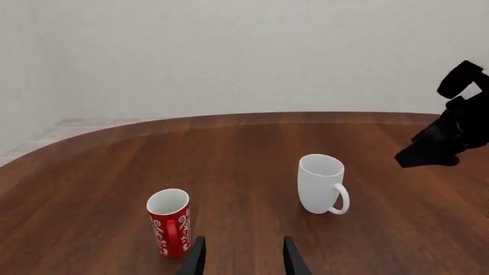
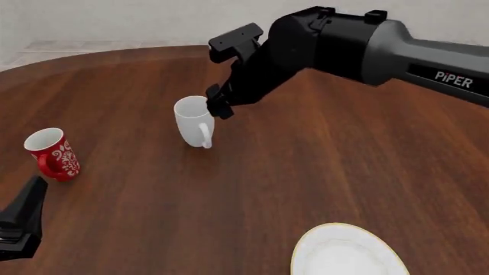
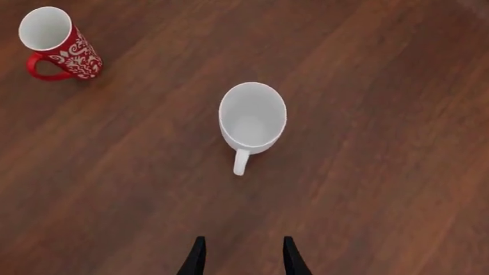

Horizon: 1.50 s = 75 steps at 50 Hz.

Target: Put the white mug on the plate.

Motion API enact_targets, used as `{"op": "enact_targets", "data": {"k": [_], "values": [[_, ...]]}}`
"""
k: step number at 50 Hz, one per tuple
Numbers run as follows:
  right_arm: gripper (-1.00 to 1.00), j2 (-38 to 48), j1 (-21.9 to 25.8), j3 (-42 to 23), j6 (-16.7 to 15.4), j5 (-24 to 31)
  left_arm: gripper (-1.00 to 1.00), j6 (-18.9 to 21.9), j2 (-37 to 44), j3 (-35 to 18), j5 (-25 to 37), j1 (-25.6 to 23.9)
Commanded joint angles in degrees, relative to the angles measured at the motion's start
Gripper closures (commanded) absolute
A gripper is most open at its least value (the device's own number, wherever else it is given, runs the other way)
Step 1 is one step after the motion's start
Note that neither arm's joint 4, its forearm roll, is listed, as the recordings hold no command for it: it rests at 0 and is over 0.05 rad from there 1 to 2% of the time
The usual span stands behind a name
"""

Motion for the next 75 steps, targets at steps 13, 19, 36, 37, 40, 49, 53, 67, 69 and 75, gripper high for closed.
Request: {"op": "enact_targets", "data": {"k": [13,19,36,37,40,49,53,67,69,75], "values": [[-1.0,6.9,-1.6,-4.3,-0.5,-1.8,-1.0,0.0,-0.2,-0.1,0.2,-0.2],[-1.0,8.7,-1.6,-6.1,-0.3,-1.8,-1.0,0.0,-0.2,-0.1,0.2,-0.2],[-1.0,14.2,-1.2,-12.2,0.3,-1.1,-1.0,0.0,-0.2,-0.1,0.2,-0.2],[-1.0,14.4,-1.2,-12.4,0.4,-1.0,-1.0,0.0,-0.2,-0.1,0.2,-0.2],[-1.0,15.6,-1.3,-13.7,0.4,-0.9,-1.0,0.0,-0.2,-0.1,0.2,-0.2],[-1.0,19.0,-1.4,-16.3,0.7,-1.0,-1.0,0.0,-0.2,-0.1,0.2,-0.2],[-1.0,20.1,-1.2,-17.1,1.0,-1.0,-1.0,0.0,-0.2,-0.1,0.2,-0.2],[-1.0,23.2,-0.8,-19.1,1.6,-1.5,-1.0,0.0,-0.2,-0.1,0.2,-0.2],[-1.0,23.5,-0.7,-19.1,1.9,-1.7,-1.0,0.0,-0.2,-0.1,0.2,-0.2],[-1.0,24.2,-0.3,-18.8,2.7,-2.3,-1.0,0.0,-0.2,-0.1,0.2,-0.2]]}}
